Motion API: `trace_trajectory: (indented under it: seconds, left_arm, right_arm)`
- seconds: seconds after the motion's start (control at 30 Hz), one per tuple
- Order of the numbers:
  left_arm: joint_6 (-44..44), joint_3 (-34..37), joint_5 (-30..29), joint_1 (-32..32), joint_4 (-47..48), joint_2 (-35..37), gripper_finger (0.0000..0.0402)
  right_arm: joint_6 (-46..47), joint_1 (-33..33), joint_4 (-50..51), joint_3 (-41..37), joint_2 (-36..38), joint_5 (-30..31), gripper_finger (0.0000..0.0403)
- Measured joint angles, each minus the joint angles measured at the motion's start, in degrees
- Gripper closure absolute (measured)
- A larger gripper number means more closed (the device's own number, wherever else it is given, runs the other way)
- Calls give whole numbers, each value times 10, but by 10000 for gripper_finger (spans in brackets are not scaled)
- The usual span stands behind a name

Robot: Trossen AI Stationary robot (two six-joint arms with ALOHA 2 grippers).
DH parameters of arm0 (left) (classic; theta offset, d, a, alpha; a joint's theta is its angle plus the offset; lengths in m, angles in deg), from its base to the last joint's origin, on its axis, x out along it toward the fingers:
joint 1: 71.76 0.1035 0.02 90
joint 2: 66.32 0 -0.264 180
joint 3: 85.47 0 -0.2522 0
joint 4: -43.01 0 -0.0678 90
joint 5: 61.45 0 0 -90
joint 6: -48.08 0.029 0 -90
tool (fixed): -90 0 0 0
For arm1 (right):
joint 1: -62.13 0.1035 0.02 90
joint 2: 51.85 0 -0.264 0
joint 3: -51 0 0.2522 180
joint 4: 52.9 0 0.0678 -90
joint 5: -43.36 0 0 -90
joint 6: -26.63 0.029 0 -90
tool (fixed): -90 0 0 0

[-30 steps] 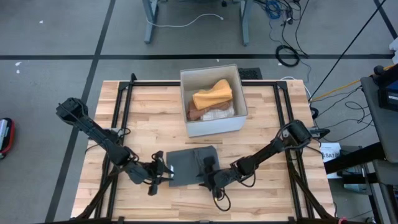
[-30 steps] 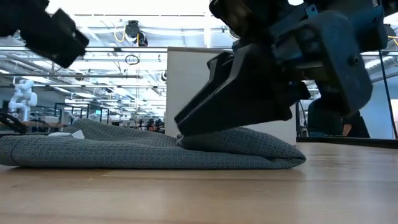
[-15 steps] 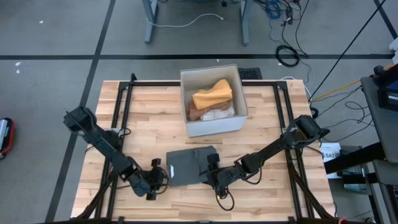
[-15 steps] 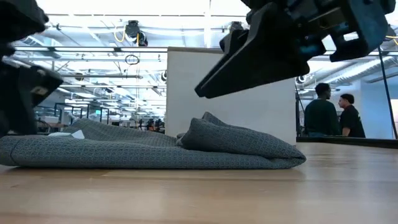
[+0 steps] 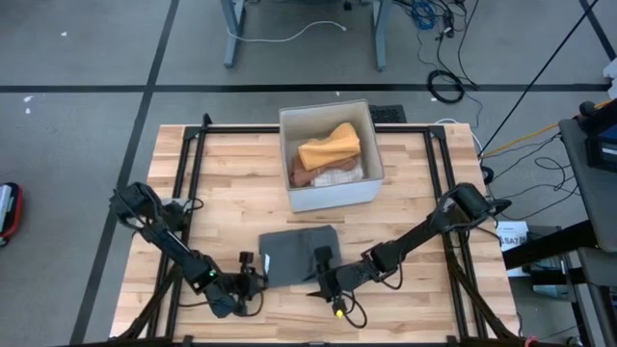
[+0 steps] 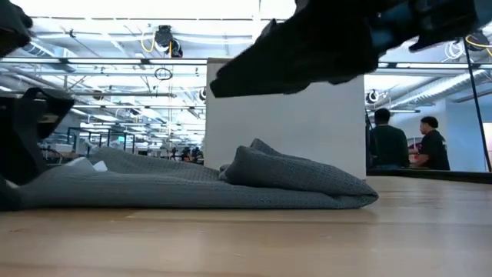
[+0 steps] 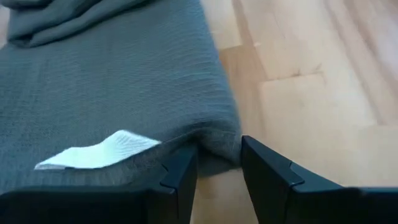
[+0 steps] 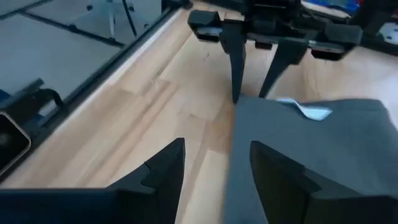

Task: Fold towel
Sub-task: Fold the orange towel

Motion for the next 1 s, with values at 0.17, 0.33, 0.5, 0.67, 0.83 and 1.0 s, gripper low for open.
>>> trace_trajectory:
  seconds: [0.17,0.33,0.5,0.67,0.83,1.0]
  left_arm:
    - [25,-28,-8,18,-1,-33,271]
    - [27,-46,-9,27,13,-40,294]
    - [76,-67,-14,26,16,-41,370]
    - [128,-93,-26,29,16,-41,395]
    - [146,-115,-27,31,30,-41,397]
    - [144,-118,-27,31,31,-41,398]
  right_arm:
    - [-7,-4,-40,0,-32,0,232]
    - [-14,-10,-83,0,-61,0,232]
    - [-27,-15,-101,20,-91,0,232]
    - [-74,-15,-84,85,-138,4,232]
    - [-110,-14,17,168,-174,56,232]
    - [-120,-14,46,209,-191,113,232]
